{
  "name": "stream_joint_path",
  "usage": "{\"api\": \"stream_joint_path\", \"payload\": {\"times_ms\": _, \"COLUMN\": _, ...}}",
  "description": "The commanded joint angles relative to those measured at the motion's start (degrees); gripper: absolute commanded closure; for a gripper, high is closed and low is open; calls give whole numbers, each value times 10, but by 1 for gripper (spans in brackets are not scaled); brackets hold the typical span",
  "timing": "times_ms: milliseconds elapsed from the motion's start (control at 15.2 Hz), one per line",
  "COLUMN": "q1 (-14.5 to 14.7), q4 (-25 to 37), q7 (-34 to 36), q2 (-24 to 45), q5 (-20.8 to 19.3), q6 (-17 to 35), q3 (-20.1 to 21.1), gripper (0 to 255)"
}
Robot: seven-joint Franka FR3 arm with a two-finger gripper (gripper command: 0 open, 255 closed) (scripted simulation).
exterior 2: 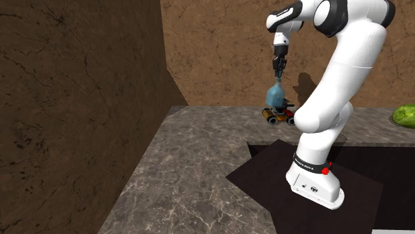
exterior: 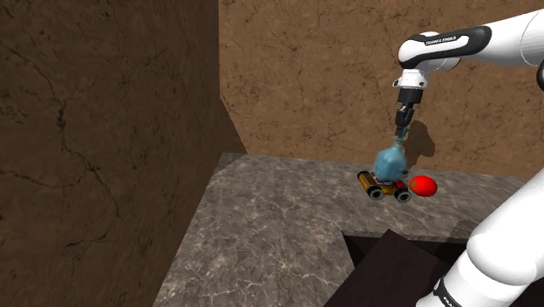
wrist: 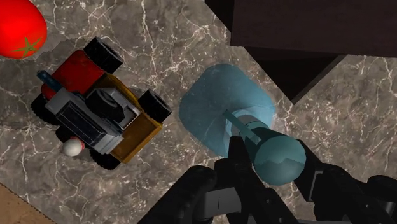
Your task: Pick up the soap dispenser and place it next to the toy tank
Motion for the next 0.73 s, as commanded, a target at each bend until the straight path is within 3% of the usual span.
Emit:
{"api": "stream_joint_path", "payload": {"times_ms": 0, "q1": 0, "q4": -16, "q7": 1, "q2": 0, "q5": 0, "q6": 16, "q3": 0, "gripper": 255}}
{"api": "stream_joint_path", "payload": {"times_ms": 660, "q1": -2, "q4": -86, "q7": -1, "q2": 7, "q5": 1, "q6": 93, "q3": -3, "gripper": 255}}
